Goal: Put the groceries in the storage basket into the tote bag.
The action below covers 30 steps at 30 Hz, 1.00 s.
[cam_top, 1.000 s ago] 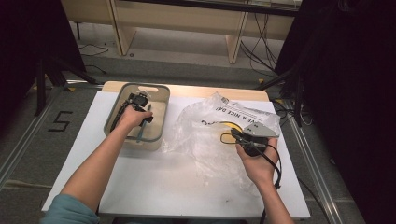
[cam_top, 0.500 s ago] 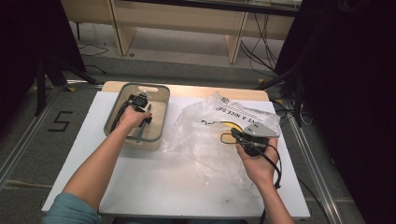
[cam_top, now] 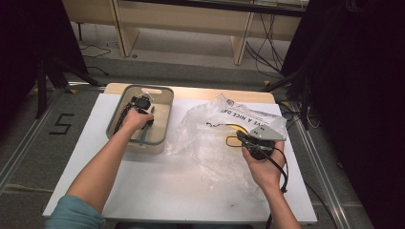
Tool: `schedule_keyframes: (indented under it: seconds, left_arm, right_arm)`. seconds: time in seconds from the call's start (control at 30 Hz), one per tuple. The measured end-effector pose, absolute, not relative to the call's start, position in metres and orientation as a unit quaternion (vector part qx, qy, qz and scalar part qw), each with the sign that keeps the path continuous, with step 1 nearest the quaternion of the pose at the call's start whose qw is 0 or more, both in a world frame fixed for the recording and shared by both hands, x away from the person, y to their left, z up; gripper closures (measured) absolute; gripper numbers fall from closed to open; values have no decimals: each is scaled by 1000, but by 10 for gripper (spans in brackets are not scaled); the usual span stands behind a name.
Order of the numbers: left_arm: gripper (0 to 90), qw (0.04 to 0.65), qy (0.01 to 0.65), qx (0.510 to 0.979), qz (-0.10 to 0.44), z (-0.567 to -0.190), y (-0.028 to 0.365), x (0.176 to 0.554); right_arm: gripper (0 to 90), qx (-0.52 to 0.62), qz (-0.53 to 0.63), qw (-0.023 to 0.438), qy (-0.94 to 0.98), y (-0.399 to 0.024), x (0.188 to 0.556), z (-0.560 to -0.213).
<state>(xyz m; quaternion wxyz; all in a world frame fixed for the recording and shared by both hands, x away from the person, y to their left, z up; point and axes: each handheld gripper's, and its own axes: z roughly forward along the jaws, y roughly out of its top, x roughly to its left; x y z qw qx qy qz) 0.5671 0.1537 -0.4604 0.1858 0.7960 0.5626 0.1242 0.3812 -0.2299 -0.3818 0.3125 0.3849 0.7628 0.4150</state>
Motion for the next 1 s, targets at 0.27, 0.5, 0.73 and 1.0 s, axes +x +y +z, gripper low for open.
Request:
schedule_keyframes:
  seconds: [0.27, 0.5, 0.73, 1.0]
  left_arm:
    - [733, 180, 571, 791, 126, -460, 154, 568]
    - [759, 175, 578, 787, 126, -460, 153, 569]
    - [776, 171, 579, 787, 130, -459, 152, 568]
    - [786, 169, 579, 786, 134, -459, 150, 568]
  right_arm:
    - [900, 385, 416, 313, 762, -230, 381, -381]
    - [900, 386, 416, 313, 762, -230, 381, -381]
    - [900, 386, 416, 314, 761, -231, 381, -381]
    - [900, 385, 416, 313, 761, -231, 381, -381]
